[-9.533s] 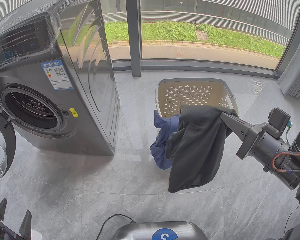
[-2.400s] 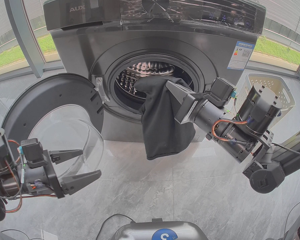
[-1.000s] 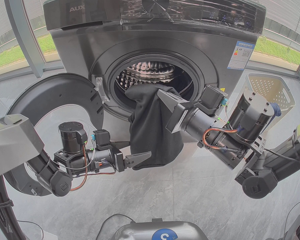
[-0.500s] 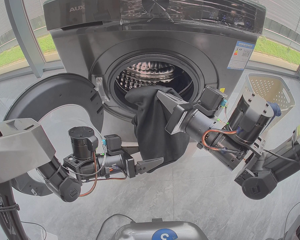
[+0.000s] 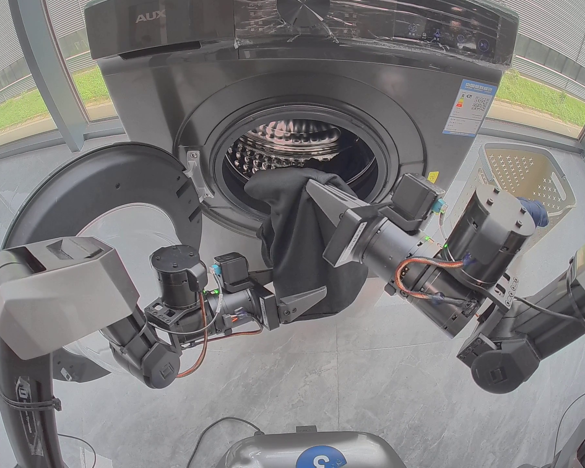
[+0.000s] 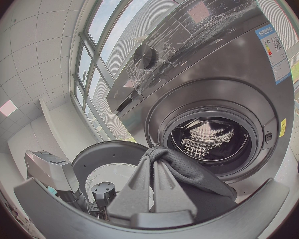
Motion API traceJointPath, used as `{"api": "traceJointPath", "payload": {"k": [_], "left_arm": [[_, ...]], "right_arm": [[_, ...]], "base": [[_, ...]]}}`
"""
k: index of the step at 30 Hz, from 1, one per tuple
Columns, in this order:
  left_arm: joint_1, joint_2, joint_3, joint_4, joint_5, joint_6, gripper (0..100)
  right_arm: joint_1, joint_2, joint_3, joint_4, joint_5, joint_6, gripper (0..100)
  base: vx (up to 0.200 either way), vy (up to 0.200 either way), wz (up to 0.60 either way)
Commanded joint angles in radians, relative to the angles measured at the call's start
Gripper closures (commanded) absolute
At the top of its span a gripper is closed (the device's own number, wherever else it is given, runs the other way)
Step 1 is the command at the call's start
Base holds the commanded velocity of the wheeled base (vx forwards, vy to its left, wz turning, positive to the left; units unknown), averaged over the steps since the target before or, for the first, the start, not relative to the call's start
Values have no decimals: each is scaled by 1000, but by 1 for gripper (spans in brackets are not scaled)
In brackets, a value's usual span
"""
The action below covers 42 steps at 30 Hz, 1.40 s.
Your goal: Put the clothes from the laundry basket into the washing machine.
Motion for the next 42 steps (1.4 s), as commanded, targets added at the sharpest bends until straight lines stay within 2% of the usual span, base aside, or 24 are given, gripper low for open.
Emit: {"api": "traceJointPath", "payload": {"k": [1, 4, 5, 6, 7, 13, 20, 23, 30, 31, 33, 35, 39, 42], "left_arm": [[-1, 25, -18, -1, 3, -1, 0], [-3, 22, -20, -7, 11, -4, 0], [-3, 22, -20, -7, 11, -4, 100], [-3, 22, -20, -7, 11, -4, 100], [-11, 11, -15, -39, 35, -9, 100], [-34, -65, 58, -88, 38, -19, 100], [-96, -216, 212, -171, 40, -18, 100], [-113, -245, 229, -174, 40, -18, 100], [-106, -268, 216, -174, 41, -18, 100], [-103, -268, 216, -176, 41, -18, 100], [-100, -268, 212, -174, 43, -19, 100], [-96, -266, 193, -174, 70, -21, 100], [-73, -262, 103, -171, 153, -52, 100], [-61, -256, 61, -164, 182, -73, 100]], "right_arm": [[2, 1, 6, 0, 0, 0, 100], [2, 1, 7, 0, 0, 2, 100], [2, 1, 7, 0, 0, 2, 100], [2, 1, 7, 0, 0, 2, 100], [-4, 2, 9, -2, 0, 2, 100], [-20, 15, 16, -2, 0, 2, 100], [-50, 105, 19, -97, -1, -8, 100], [-52, 133, 29, -109, -1, -9, 100], [-41, 131, 58, -109, -1, -11, 100], [-40, 131, 62, -109, -1, -11, 0], [-43, 127, 82, -109, -1, -11, 0], [-50, 120, 113, -111, -1, -11, 0], [-66, 108, 193, -163, 2, -11, 0], [-75, 108, 239, -194, 2, -12, 0]], "base": [[0, 0, 0], [0, 0, 0], [0, 0, 0], [0, 0, 0], [0, 0, 0], [0, 0, 0], [0, 0, 0], [0, 0, 0], [0, 0, 0], [0, 0, 0], [0, 0, 0], [0, 0, 0], [0, 0, 0], [0, 0, 0]]}}
